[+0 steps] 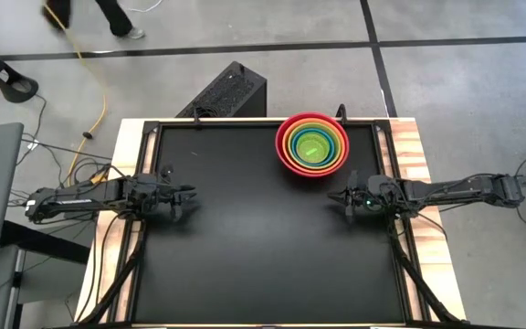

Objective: Nest bowls inside each other
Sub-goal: Return to Home Position

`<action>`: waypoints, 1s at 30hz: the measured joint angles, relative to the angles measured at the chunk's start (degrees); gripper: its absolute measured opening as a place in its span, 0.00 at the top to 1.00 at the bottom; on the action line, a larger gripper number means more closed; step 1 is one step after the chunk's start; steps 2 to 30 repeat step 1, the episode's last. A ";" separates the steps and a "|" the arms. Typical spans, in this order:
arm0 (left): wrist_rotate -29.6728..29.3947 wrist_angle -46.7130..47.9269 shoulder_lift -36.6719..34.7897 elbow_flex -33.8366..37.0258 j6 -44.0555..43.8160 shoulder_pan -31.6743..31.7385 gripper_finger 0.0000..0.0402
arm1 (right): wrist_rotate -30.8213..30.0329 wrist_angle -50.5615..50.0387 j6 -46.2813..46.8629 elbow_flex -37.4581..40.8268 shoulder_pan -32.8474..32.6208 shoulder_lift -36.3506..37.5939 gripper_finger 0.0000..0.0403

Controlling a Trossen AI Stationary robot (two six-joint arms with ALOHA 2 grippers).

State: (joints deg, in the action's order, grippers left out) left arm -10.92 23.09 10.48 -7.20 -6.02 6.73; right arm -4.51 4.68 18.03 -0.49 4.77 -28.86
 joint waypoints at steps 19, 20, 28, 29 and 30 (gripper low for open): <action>0.00 0.00 0.00 0.00 0.00 0.01 0.78 | 0.00 -0.01 0.00 0.00 0.01 0.00 0.97; 0.00 0.00 0.00 0.00 0.00 0.01 0.78 | 0.00 -0.01 0.00 0.00 0.01 0.00 0.97; 0.00 0.00 0.00 0.00 0.00 0.01 0.78 | 0.00 -0.01 0.00 0.00 0.01 0.00 0.97; 0.00 0.00 0.00 0.00 0.00 0.01 0.78 | 0.00 -0.01 0.00 0.00 0.01 0.00 0.97; 0.00 0.00 0.00 0.00 0.00 0.01 0.78 | 0.00 -0.01 0.00 0.00 0.01 0.00 0.97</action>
